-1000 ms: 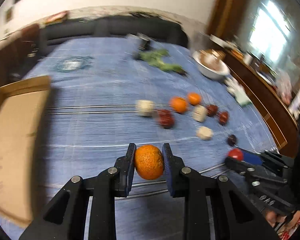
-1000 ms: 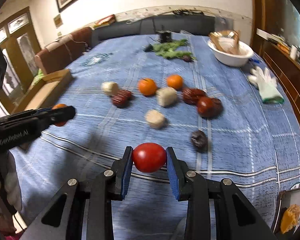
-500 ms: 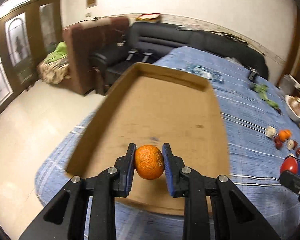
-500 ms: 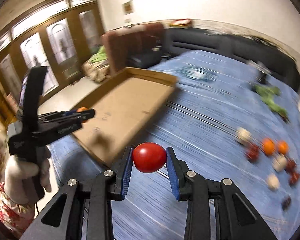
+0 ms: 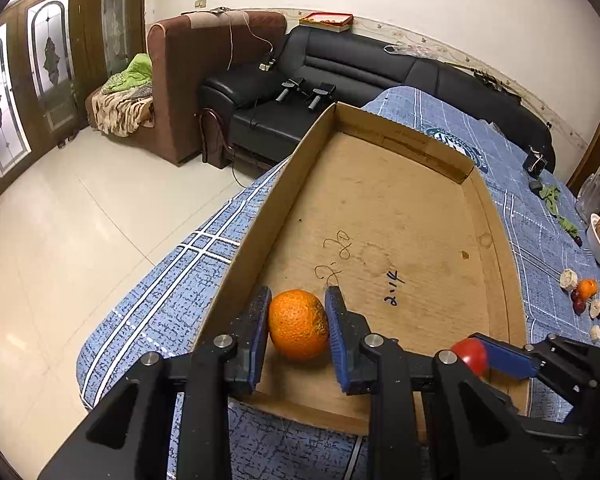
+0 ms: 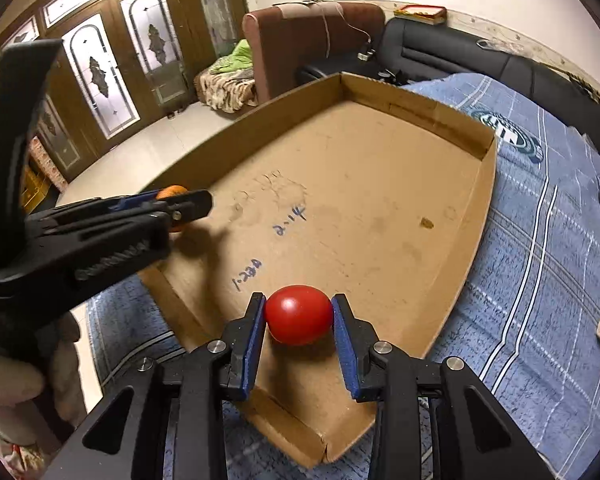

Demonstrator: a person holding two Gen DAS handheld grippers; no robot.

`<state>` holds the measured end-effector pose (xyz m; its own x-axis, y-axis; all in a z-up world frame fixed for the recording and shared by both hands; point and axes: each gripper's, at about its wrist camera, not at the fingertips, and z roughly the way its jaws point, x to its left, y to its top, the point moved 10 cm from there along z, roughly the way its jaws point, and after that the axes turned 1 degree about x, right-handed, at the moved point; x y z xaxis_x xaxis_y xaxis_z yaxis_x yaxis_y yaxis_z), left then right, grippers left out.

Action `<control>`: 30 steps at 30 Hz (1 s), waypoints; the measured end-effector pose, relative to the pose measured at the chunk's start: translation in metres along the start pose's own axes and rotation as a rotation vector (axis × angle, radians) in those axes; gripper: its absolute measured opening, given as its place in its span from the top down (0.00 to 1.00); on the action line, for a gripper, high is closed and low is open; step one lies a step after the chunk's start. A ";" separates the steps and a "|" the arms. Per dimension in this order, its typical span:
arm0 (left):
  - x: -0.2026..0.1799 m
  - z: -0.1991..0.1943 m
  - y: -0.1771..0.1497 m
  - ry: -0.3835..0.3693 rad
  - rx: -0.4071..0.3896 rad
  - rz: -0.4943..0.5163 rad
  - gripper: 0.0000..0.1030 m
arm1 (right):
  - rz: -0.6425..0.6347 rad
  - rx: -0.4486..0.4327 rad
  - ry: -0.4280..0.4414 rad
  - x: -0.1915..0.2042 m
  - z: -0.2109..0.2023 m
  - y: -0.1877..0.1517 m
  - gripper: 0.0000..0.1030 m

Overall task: Organize fruits
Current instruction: 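Release the orange from the left tool into the tray while the right tool drops the tomato, then move both open tools back over the remaining fruits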

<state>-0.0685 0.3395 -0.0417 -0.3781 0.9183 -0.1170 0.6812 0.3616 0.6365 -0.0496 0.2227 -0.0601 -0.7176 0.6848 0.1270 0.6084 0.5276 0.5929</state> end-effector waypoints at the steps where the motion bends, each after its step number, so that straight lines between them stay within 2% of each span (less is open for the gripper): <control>1: 0.000 0.000 0.000 -0.006 -0.003 -0.004 0.70 | 0.005 0.003 0.000 0.000 0.001 0.001 0.63; 4: 0.001 -0.006 0.001 -0.017 -0.021 -0.017 0.60 | 0.017 0.023 -0.007 -0.004 0.004 0.000 0.63; 11: 0.002 -0.012 0.002 -0.026 -0.041 -0.038 0.58 | 0.068 0.081 -0.017 -0.001 -0.004 -0.015 0.63; 13: 0.001 -0.014 0.002 -0.029 -0.044 -0.043 0.58 | 0.105 0.092 0.020 0.003 -0.007 -0.019 0.63; 15: 0.002 -0.016 0.003 -0.032 -0.049 -0.048 0.58 | 0.114 0.084 -0.017 0.002 -0.011 -0.020 0.63; 18: 0.000 -0.021 0.003 -0.035 -0.056 -0.053 0.57 | 0.079 0.059 -0.056 0.003 -0.014 -0.019 0.63; 21: -0.007 -0.032 0.005 -0.017 -0.081 -0.033 0.48 | 0.062 0.037 -0.035 0.007 -0.024 -0.017 0.61; 25: -0.019 -0.051 0.011 0.010 -0.128 -0.006 0.37 | 0.019 -0.050 -0.020 0.011 -0.049 -0.008 0.49; 27: -0.025 -0.060 0.014 0.007 -0.144 0.001 0.35 | -0.001 -0.095 -0.026 0.010 -0.065 -0.003 0.44; 30: -0.036 -0.072 0.016 0.002 -0.156 0.013 0.34 | -0.007 -0.145 -0.029 0.003 -0.086 -0.001 0.44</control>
<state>-0.0891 0.3010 0.0281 -0.3713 0.9224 -0.1060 0.5810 0.3198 0.7485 -0.0815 0.1814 0.0085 -0.7102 0.6968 0.1006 0.5466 0.4557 0.7026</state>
